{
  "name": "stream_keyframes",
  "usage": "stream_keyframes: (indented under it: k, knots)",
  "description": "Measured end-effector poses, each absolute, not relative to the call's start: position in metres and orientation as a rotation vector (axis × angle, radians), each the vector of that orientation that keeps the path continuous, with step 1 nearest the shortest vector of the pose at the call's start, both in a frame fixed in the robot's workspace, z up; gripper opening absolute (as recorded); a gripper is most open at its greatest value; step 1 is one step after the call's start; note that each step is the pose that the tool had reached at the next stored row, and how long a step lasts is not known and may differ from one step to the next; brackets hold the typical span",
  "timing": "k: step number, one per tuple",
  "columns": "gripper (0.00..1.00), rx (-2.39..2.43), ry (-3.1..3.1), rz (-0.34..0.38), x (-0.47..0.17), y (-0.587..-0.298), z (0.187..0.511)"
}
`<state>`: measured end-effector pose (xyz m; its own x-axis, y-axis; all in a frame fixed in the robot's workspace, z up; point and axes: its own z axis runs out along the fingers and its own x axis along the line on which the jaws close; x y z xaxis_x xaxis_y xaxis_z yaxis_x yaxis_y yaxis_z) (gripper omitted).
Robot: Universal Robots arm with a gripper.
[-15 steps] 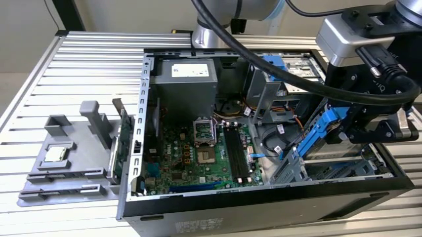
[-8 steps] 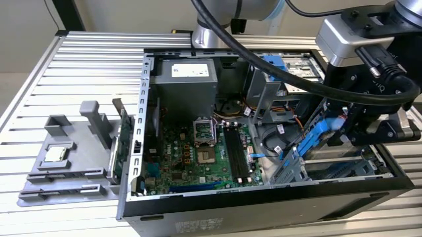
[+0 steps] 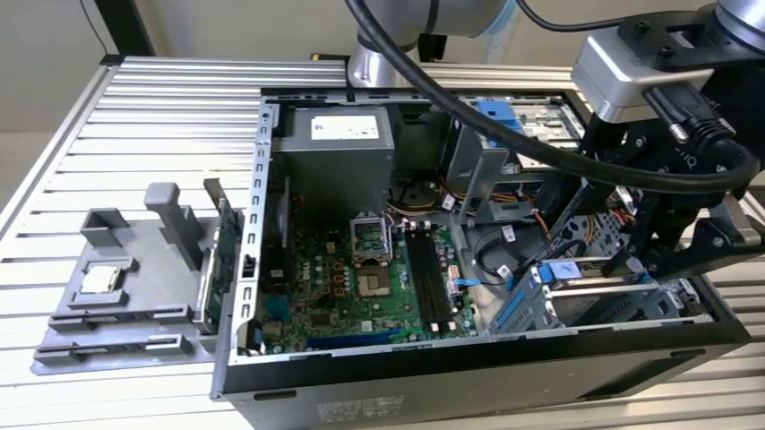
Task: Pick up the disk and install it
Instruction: 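Insert the disk into the insertion slot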
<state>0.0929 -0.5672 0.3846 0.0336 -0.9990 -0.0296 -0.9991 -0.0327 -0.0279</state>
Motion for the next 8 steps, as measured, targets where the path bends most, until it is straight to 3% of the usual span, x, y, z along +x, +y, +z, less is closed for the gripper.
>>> stream_keyframes:
  k: [8]
  knots:
    - [1.00, -2.229, 2.156, 0.003, 0.0929, -0.5672, 0.3839]
